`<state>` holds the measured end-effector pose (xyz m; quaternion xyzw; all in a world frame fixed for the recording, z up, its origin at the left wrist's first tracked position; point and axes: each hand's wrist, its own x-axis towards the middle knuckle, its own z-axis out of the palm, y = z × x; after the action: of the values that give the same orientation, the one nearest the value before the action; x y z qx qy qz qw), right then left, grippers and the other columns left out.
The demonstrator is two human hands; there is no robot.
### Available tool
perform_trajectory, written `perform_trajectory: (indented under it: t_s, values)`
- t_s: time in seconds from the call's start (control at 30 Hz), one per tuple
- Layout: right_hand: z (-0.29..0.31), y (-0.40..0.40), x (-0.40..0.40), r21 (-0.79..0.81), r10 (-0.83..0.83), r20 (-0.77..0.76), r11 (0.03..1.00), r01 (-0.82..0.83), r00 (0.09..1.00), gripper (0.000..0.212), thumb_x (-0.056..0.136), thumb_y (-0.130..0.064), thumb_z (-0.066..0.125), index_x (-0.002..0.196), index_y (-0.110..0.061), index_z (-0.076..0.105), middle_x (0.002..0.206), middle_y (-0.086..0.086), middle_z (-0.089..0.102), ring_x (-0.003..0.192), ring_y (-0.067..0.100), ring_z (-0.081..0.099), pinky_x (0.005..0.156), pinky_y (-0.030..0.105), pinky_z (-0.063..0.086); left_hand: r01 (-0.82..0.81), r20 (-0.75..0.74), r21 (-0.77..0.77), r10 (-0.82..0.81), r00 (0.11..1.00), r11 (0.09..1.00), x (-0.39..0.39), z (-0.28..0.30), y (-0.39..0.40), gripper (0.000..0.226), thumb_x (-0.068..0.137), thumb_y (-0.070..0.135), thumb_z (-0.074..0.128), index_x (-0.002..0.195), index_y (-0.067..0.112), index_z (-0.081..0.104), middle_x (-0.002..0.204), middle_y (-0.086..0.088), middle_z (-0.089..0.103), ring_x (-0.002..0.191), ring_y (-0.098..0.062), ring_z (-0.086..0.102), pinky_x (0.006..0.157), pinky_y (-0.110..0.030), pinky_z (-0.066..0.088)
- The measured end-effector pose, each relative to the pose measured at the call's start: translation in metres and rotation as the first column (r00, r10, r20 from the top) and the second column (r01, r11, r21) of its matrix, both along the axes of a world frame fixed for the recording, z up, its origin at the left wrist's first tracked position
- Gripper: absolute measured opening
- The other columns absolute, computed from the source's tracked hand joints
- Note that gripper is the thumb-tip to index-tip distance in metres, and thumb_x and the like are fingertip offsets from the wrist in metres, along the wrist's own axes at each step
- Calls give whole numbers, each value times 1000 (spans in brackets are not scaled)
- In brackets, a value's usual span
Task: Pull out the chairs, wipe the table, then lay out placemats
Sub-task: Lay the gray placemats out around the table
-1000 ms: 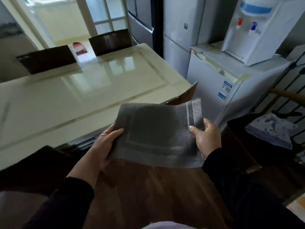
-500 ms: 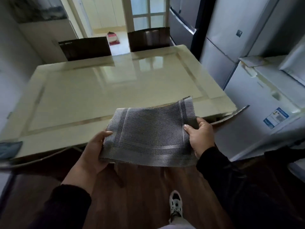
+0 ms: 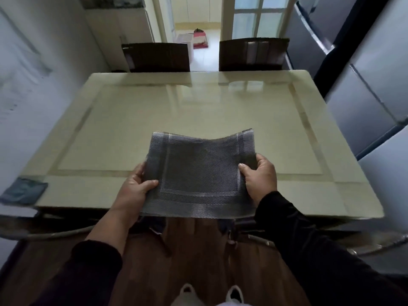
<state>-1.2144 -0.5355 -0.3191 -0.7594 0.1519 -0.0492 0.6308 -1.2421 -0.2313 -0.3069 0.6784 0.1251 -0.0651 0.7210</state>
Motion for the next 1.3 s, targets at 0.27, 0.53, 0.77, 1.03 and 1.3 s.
perform_trajectory:
  t_s: [0.27, 0.53, 0.77, 1.03, 1.3]
  values:
    - [-44, 40, 75, 25, 42, -138, 999, -39, 989, 23, 88, -14, 65, 109, -23, 68, 103, -7, 75, 95, 15, 71, 92, 45, 57, -76, -45, 95, 81, 996, 993, 83, -36, 38, 70, 88, -18, 50, 142, 27, 52, 135, -2, 63, 124, -27, 59, 102, -45, 49]
    - [-74, 74, 165, -32, -39, -151, 999, 35, 988, 25, 92, -5, 60, 113, -17, 66, 105, -5, 73, 94, 11, 69, 93, 40, 56, -75, -96, 145, 90, 991, 987, 188, -65, 58, 70, 87, -18, 50, 139, 29, 53, 126, 7, 68, 112, -11, 65, 94, -30, 51]
    - [-114, 82, 182, -89, 13, -398, 995, -53, 917, 66, 89, -14, 72, 148, -12, 43, 145, 2, 53, 132, 17, 51, 113, 37, 40, 57, -346, 618, 207, 915, 784, 217, -115, 74, 59, 85, 12, 73, 139, 15, 50, 127, -7, 65, 109, -25, 64, 96, -38, 50]
    - [-125, 77, 192, -415, -121, -478, 904, -102, 870, 52, 73, -25, 87, 112, -13, 54, 111, 6, 56, 101, 23, 58, 94, 36, 50, 89, -334, 818, 343, 878, 569, 231, -127, 64, 71, 66, 46, 88, 115, 11, 50, 120, -14, 58, 108, -34, 59, 90, -45, 52]
    - [-123, 79, 191, -443, -106, -461, 888, -125, 881, 22, 86, -25, 72, 76, -20, 53, 81, -2, 60, 77, 21, 57, 68, 28, 38, 112, -299, 851, 298, 907, 513, 236, -125, 62, 56, 80, 37, 80, 118, 10, 50, 120, -15, 59, 107, -34, 58, 86, -43, 49]
